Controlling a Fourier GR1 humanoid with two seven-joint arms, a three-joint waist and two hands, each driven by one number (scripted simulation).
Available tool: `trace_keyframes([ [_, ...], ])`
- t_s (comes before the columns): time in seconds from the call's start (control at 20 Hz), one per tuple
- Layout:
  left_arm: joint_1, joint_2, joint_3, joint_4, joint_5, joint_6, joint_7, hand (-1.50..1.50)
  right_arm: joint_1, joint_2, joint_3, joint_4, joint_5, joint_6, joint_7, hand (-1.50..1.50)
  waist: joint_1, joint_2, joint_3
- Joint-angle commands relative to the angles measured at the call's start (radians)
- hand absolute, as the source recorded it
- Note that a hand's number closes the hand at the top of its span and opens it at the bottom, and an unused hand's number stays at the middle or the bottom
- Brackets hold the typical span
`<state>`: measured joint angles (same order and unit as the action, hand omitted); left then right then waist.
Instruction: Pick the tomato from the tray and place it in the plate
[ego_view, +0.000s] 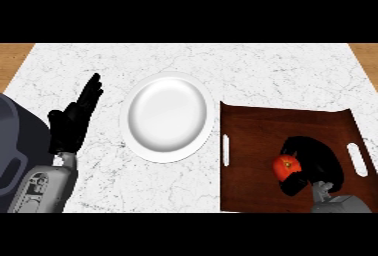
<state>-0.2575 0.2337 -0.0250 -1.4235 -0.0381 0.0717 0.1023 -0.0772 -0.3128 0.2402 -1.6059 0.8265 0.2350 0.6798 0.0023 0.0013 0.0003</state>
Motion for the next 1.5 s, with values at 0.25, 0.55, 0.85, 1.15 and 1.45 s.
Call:
trace_keyframes([
  [0.25, 0.029, -0.003, 0.003, -0.008, -0.007, -0.02, -0.018, 0.0, -0.117, -0.098, -0.027, 0.05, 0.015, -0.053, -0.307, 1.5, 0.001, -0.002, 0.0],
  [0.55, 0.025, -0.008, 0.005, -0.01, -0.013, -0.007, 0.003, 0.0, -0.148, -0.092, -0.076, -0.11, 0.018, -0.245, -0.432, 1.5, -0.007, -0.007, 0.0],
  [0.85, 0.019, -0.006, 0.021, -0.015, 0.008, -0.036, 0.004, 0.0, -0.254, -0.052, -0.099, -0.143, -0.077, -0.23, -0.539, 1.5, 0.003, -0.002, 0.0],
  [1.15, -0.01, -0.034, 0.012, 0.029, -0.058, 0.015, -0.02, 0.0, -0.365, 0.108, 0.016, -0.11, -0.056, -0.155, -0.434, 1.5, 0.003, 0.0, -0.001],
  [1.45, -0.001, -0.045, 0.022, 0.074, -0.054, -0.002, -0.077, 0.0, -0.498, 0.305, 0.1, 0.077, 0.011, -0.213, -0.34, 1.5, 0.006, 0.002, -0.001],
])
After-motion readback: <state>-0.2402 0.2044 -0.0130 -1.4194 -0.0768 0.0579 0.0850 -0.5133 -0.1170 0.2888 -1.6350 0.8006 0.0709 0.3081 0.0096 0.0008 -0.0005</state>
